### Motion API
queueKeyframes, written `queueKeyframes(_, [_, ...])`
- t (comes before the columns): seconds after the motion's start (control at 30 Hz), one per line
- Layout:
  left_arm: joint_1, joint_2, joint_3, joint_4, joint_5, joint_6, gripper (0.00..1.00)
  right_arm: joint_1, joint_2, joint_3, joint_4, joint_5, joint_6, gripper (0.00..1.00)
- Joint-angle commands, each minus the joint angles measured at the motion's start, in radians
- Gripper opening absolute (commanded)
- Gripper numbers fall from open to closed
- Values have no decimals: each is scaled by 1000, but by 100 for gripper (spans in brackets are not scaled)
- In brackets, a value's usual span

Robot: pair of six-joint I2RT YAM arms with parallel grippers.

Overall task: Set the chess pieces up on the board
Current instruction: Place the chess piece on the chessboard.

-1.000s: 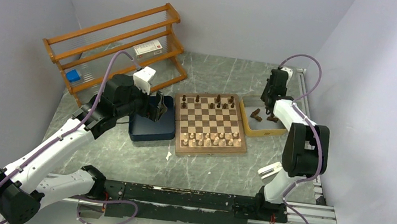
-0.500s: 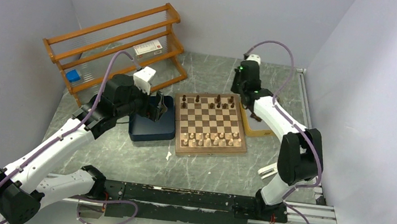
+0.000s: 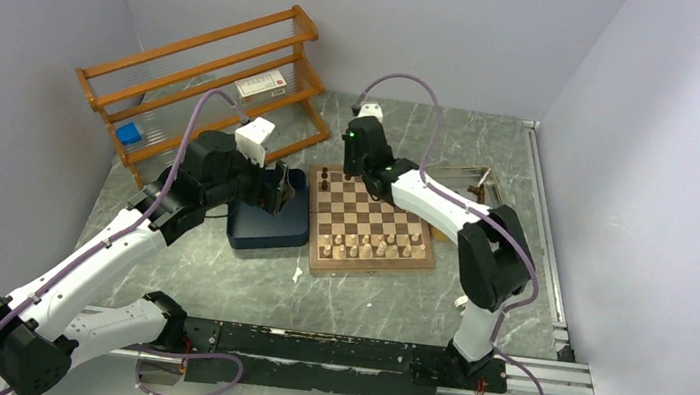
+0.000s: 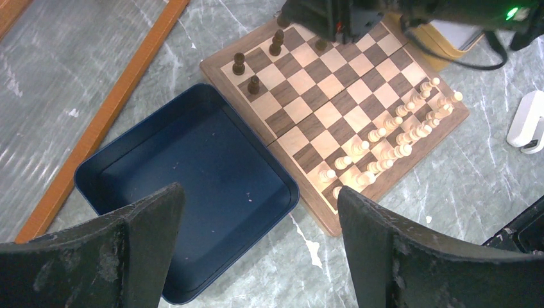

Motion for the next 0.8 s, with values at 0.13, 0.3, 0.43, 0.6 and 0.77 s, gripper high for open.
queueKeyframes(0.13, [2,-17,-7,12,16,6,93,83,97,55,-1,60,2,15])
queueKeyframes(0.3, [2,-17,-7,13,20,7,93,101,121,58,-9,84,-4,15])
queueKeyframes(0.43, [2,-18,-7,13,18,6,93,107,127,49,-10,87,3,14])
queueKeyframes(0.6, [2,-16,-8,13,21,7,93,114,138,35,-7,107,-1,14])
queueKeyframes(0.77, [3,-14,-7,14,22,7,92,114,142,26,-10,111,-1,14])
